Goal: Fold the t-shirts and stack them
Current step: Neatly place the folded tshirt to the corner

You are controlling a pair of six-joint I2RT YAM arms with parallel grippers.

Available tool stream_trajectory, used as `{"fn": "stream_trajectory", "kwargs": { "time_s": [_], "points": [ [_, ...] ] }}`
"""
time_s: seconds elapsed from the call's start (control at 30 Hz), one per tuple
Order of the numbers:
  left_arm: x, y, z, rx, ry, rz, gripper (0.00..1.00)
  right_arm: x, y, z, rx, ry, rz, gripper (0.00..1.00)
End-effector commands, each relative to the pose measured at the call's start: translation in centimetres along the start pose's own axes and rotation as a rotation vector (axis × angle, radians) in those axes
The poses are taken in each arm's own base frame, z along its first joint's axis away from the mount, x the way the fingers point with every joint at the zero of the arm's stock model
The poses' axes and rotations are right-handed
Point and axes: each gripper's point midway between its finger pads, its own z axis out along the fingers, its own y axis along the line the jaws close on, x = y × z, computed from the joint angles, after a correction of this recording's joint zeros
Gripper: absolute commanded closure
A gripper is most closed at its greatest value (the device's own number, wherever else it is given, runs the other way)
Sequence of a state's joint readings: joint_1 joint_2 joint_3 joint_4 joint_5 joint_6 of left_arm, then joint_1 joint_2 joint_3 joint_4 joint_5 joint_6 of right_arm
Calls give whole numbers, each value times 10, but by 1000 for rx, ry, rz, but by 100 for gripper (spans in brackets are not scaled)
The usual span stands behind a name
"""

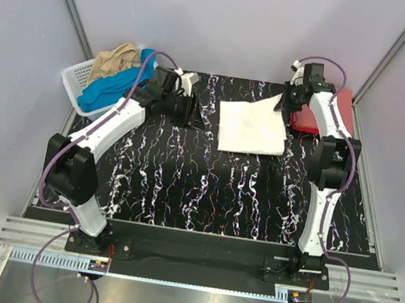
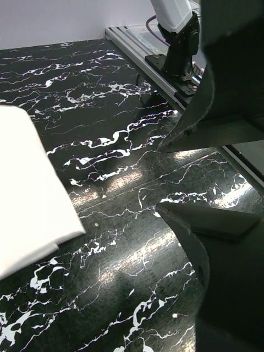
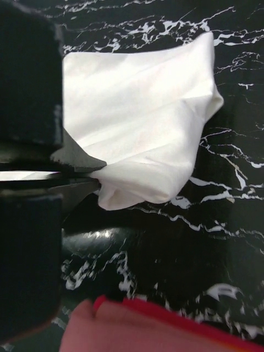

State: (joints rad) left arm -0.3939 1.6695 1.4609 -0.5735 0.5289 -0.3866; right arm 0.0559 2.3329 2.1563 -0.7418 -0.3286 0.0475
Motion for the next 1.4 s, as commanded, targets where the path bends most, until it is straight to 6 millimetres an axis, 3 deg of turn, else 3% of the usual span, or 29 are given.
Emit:
{"fn": "stream_trajectory", "kwargs": {
  "time_s": [0.0,0.17,0.2,0.3,0.37,0.4,0.47,0.6,0.63,0.67,0.73,0.8,0.97,1.13,1.37],
  "points": [
    [-3,-16,-2,71,-13,17,54,-68,-4,-85,129,-204,-162,100],
    [2,-16,5,97,13,-4,54,-93,-23,-126,239,-260,-237,100],
    [2,-15,6,95,12,-5,54,-104,-37,-139,269,-288,-241,100],
    [4,-17,8,103,21,-12,54,-118,-52,-149,285,-321,-244,100],
    [8,-19,11,111,32,-12,54,-118,-72,-149,306,-310,-233,100],
    [9,-21,12,116,37,-11,54,-124,-83,-159,330,-330,-233,100],
    [10,-23,13,122,42,-8,54,-126,-98,-156,344,-326,-235,100],
    [17,-24,19,128,67,-13,54,-145,-126,-168,383,-384,-274,100],
    [20,-25,22,134,79,-18,55,-147,-142,-171,387,-401,-252,100],
    [20,-27,23,142,82,-16,55,-143,-157,-155,383,-386,-232,100],
    [21,-30,23,149,88,-10,55,-155,-170,-158,388,-445,-227,100],
    [23,-30,24,141,87,-1,55,-151,-191,-139,387,-443,-219,100],
    [25,-28,27,135,94,1,55,-174,-216,-119,422,-552,-255,100],
    [28,-24,32,131,107,-3,55,-196,-220,-122,435,-648,-305,100],
    [27,-25,31,128,106,-3,55,-194,-235,-126,498,-636,-330,100]
  ]
}}
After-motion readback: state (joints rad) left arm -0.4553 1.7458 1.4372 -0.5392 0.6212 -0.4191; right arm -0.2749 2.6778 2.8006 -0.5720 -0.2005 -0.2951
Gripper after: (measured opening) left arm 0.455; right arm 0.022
